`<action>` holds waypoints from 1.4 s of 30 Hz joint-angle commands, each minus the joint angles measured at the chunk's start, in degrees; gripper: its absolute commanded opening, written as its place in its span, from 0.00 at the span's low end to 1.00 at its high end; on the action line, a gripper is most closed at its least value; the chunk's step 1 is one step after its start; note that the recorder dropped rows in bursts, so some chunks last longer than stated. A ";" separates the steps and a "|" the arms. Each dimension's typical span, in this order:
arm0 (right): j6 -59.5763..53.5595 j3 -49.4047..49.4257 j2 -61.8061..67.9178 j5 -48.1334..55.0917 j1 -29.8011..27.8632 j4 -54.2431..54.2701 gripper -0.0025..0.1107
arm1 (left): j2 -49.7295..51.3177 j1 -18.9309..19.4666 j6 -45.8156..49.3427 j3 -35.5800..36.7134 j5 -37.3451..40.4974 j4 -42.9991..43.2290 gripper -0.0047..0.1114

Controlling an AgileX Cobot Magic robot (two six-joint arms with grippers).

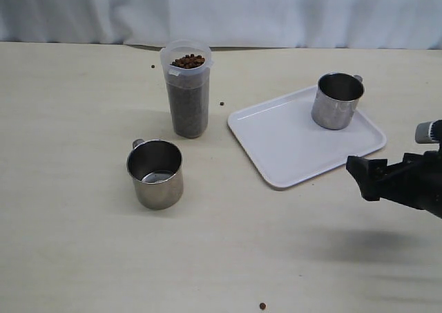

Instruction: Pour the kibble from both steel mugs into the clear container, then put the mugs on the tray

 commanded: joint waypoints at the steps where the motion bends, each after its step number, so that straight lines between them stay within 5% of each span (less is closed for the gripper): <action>1: 0.24 0.27 -0.24 3.00 -0.02 6.20 0.57 | -0.15 -0.17 -0.08 0.14 -0.42 0.03 0.04; 4: 0.54 0.27 -0.24 3.51 -0.02 1.44 0.08 | -0.15 -0.17 -0.08 0.14 -0.42 0.03 0.04; 9: 1.72 1.10 -4.36 3.11 -0.02 -0.09 0.07 | -0.15 -0.17 -0.08 0.14 -0.42 0.03 0.04; 15: 2.97 7.20 -24.25 1.37 -0.02 -0.97 0.07 | -0.15 -0.17 -0.08 0.14 -0.42 0.03 0.04; 24: 5.07 11.40 -50.02 12.28 -0.02 1.83 0.07 | -0.15 -0.17 -0.08 0.14 -0.42 0.03 0.04; 42: 7.07 11.40 -80.48 39.03 -0.09 5.92 0.07 | -0.15 -0.17 -0.08 0.14 -0.42 0.03 0.04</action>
